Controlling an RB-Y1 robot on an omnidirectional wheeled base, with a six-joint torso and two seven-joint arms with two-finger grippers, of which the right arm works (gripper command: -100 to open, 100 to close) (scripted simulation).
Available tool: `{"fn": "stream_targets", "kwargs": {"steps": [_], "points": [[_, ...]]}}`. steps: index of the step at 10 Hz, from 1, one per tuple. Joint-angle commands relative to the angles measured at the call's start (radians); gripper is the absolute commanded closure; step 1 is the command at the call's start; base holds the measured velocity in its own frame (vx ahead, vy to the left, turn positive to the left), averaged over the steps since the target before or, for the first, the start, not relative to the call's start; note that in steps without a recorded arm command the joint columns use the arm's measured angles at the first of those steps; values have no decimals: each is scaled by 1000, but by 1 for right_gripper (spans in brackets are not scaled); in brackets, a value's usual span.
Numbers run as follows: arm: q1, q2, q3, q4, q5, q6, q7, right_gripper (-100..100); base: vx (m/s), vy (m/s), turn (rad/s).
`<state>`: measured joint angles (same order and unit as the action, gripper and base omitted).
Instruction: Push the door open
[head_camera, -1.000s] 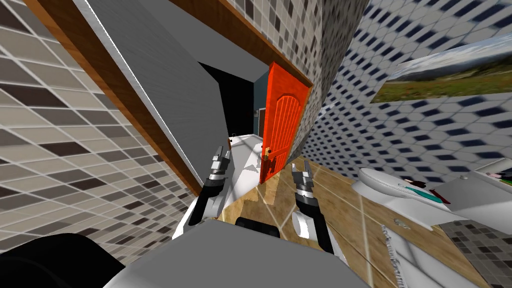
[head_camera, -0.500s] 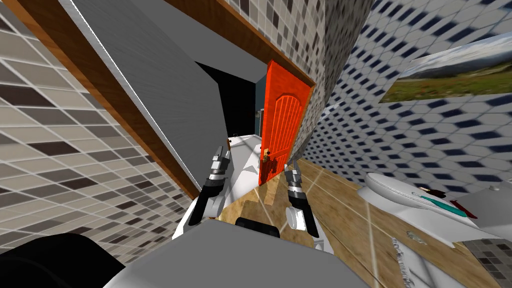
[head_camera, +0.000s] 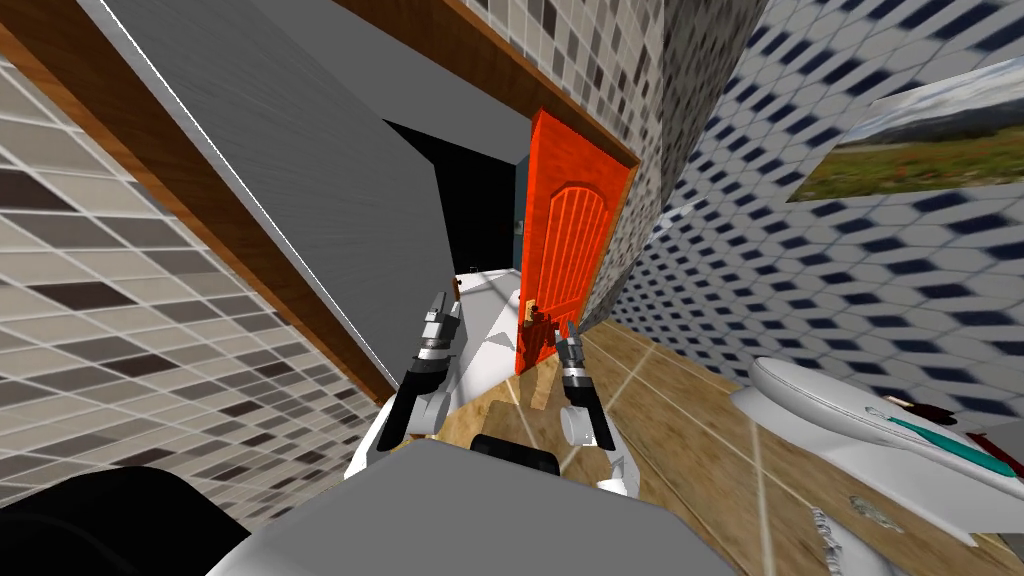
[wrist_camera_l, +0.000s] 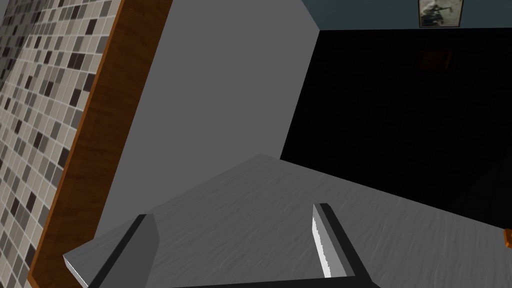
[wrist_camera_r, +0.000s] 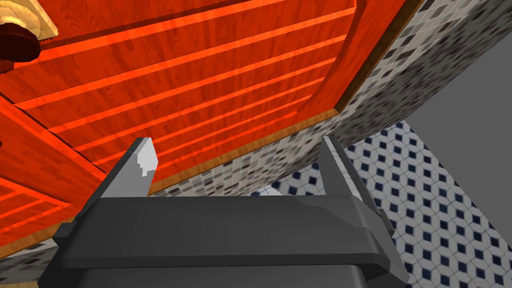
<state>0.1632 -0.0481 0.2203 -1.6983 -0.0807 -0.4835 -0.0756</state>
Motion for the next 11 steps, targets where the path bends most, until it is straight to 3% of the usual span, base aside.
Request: {"fn": "stream_targets", "kwargs": {"steps": [1, 8, 11], "points": [[-17, -1, 5, 33, -1, 4, 0, -100, 42, -68, 32], [-173, 8, 77, 277, -3, 45, 15, -100, 72, -99, 73], [-195, 10, 87, 318, -3, 51, 17, -100, 32, -63, 39]]}}
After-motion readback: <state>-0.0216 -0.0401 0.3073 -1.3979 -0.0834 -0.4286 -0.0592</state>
